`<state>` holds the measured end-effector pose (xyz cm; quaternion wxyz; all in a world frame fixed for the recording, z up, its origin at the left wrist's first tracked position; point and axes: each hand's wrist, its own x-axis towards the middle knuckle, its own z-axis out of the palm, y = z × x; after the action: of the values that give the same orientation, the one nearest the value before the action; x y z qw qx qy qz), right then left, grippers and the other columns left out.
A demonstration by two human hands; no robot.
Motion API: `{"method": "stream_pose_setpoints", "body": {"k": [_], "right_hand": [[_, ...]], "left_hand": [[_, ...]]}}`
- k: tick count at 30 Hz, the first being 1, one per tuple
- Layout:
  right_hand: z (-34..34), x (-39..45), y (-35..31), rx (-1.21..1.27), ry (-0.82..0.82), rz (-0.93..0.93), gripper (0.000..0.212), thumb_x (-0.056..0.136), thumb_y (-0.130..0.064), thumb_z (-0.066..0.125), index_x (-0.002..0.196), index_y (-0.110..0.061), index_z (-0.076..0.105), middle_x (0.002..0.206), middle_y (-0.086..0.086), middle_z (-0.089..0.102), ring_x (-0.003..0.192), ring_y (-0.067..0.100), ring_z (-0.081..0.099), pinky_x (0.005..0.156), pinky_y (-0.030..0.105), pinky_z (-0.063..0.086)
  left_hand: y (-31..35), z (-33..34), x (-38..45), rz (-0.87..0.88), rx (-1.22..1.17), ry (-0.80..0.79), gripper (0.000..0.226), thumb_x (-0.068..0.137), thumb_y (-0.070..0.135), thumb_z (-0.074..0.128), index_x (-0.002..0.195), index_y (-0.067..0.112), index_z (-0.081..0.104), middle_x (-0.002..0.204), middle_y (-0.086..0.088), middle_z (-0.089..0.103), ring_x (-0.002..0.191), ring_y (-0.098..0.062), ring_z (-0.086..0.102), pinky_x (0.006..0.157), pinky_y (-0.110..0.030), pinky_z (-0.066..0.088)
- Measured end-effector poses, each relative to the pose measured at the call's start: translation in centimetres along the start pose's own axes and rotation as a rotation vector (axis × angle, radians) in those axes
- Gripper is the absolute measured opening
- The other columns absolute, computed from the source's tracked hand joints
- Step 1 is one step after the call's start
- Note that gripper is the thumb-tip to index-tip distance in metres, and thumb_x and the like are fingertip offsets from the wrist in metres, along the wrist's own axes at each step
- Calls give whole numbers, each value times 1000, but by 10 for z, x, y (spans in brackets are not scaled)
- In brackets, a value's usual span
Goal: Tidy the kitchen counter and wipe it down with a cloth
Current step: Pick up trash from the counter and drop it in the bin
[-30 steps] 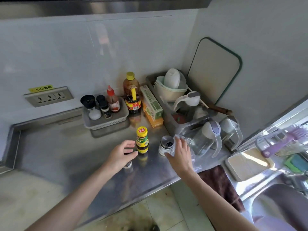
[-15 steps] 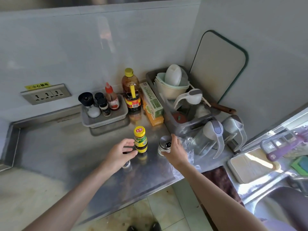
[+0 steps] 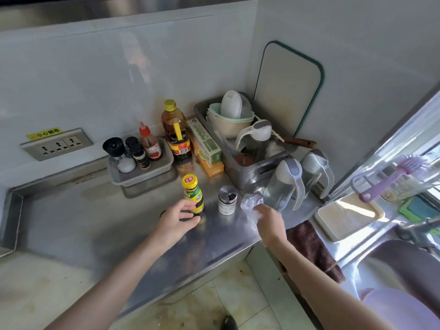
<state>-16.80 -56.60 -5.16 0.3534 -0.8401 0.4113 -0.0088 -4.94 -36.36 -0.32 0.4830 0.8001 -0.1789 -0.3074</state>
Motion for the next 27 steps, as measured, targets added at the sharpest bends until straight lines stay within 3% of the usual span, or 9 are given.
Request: {"method": "stream_pose_setpoints", "body": {"k": [3, 7, 10, 13, 16, 19, 21, 25, 27], "right_hand": [[-23, -32, -7, 162, -16, -83, 39, 77, 11, 41, 99, -5, 68, 102, 9, 70, 98, 26, 63, 86, 36, 52], [-46, -90, 1, 378, -129, -105, 27, 80, 11, 52, 100, 0, 66, 104, 20, 68, 98, 34, 64, 87, 48, 53], [-52, -140, 21, 594, 41, 7, 19, 82, 7, 56, 97, 0, 65, 92, 17, 68, 78, 24, 65, 72, 30, 57], [-51, -191, 50, 779, 221, 133, 15, 82, 4, 59, 93, -5, 62, 80, 6, 63, 67, 12, 58, 54, 12, 47], [-53, -246, 88, 968, 279, 189, 20, 81, 2, 61, 98, -8, 61, 87, 6, 66, 69, 8, 63, 57, 12, 49], [-67, -309, 138, 1126, 263, 240, 32, 80, -11, 68, 109, -22, 59, 106, 1, 64, 93, 8, 65, 75, 17, 53], [-71, -354, 178, 1306, 203, 261, 48, 77, -18, 70, 122, -28, 55, 123, 6, 60, 113, 22, 60, 89, 37, 52], [-56, -443, 248, 1453, 346, 355, 51, 72, -6, 68, 119, -22, 57, 114, 17, 63, 102, 29, 64, 80, 42, 56], [-44, -482, 278, 1426, 510, 433, 41, 70, -3, 69, 108, -16, 60, 104, 16, 66, 91, 29, 65, 81, 40, 56]], "left_hand": [[14, 21, -12, 88, 53, -96, 38, 82, 9, 64, 115, 20, 52, 116, -2, 53, 102, -17, 56, 86, -24, 42], [25, 63, -36, 268, 224, -371, 59, 77, 25, 71, 129, 26, 43, 125, 5, 39, 117, -11, 43, 93, -25, 35], [22, 100, -68, 220, 207, -566, 78, 62, 54, 74, 129, 32, 40, 129, 5, 47, 116, -10, 47, 95, -24, 41], [20, 142, -108, 232, 147, -657, 52, 77, 27, 71, 122, 19, 44, 102, 7, 58, 88, 5, 53, 72, -2, 42], [17, 182, -144, 309, 164, -673, 22, 83, 12, 64, 99, 19, 50, 80, 7, 59, 75, 0, 57, 65, -9, 45], [17, 223, -176, 314, 207, -799, 26, 82, 12, 64, 99, 21, 46, 95, -9, 66, 87, -20, 63, 79, -33, 52], [17, 253, -204, 315, 219, -924, 29, 82, 9, 64, 97, 23, 44, 89, -9, 65, 78, -19, 63, 69, -27, 53], [2, 321, -271, 317, 270, -1167, 30, 83, -2, 59, 96, 17, 40, 78, -1, 60, 58, 2, 61, 55, -14, 49], [-14, 357, -303, 326, 337, -1282, 30, 81, 5, 64, 98, 17, 41, 85, -2, 58, 64, 5, 60, 58, -15, 50]]}}
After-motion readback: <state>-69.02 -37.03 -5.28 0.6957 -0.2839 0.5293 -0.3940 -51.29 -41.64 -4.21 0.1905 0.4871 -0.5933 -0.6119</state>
